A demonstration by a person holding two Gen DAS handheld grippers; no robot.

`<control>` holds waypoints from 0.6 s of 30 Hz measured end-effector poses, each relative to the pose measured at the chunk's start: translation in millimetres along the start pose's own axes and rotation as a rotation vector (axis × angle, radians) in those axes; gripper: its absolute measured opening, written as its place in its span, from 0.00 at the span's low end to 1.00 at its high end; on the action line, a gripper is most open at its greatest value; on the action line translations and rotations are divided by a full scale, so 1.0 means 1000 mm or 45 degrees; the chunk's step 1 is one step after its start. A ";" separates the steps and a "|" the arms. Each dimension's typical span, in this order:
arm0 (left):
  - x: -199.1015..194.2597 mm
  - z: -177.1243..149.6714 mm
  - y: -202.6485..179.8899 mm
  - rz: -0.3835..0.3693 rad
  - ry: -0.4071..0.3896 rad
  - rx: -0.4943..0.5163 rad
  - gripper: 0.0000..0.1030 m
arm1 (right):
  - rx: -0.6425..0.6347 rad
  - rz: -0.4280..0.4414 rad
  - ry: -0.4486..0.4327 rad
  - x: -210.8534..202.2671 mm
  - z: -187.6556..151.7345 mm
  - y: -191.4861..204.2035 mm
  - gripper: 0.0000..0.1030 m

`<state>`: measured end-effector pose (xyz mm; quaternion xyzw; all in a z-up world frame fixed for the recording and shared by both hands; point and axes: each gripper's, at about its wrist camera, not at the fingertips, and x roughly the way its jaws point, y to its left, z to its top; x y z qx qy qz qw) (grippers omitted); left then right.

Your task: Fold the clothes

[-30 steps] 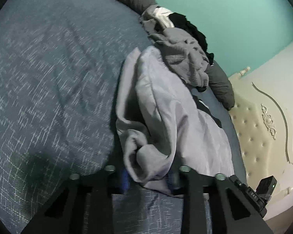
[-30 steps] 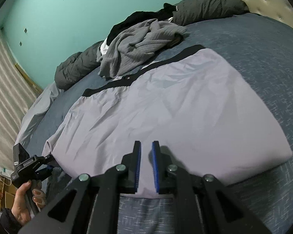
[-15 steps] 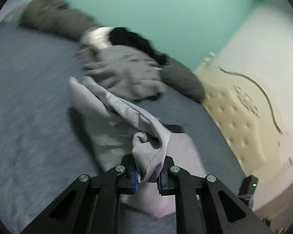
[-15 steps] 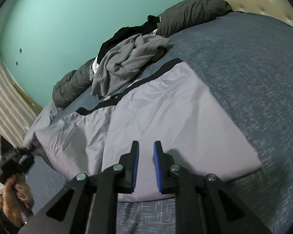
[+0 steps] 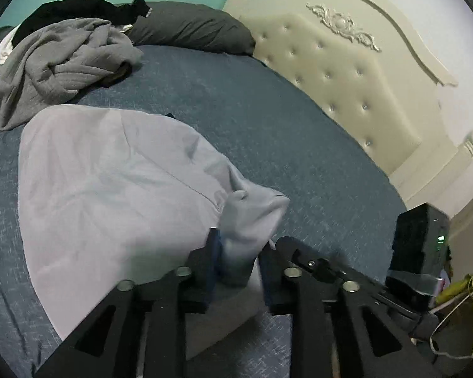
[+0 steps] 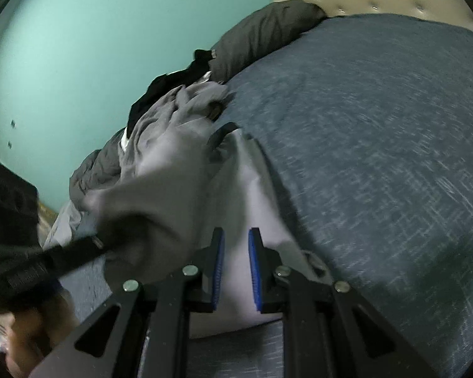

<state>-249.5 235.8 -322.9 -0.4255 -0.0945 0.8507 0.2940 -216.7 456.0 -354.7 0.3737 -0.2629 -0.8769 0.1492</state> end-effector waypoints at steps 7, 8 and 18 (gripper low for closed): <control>-0.045 0.007 0.036 0.095 -0.139 -0.091 0.65 | 0.040 0.044 -0.025 -0.003 0.008 0.002 0.27; -0.046 0.005 0.043 0.121 -0.133 -0.098 0.65 | 0.039 0.052 -0.038 -0.006 0.009 0.004 0.28; -0.026 -0.031 0.067 0.237 -0.013 -0.044 0.65 | -0.020 0.099 -0.101 -0.018 0.026 0.046 0.47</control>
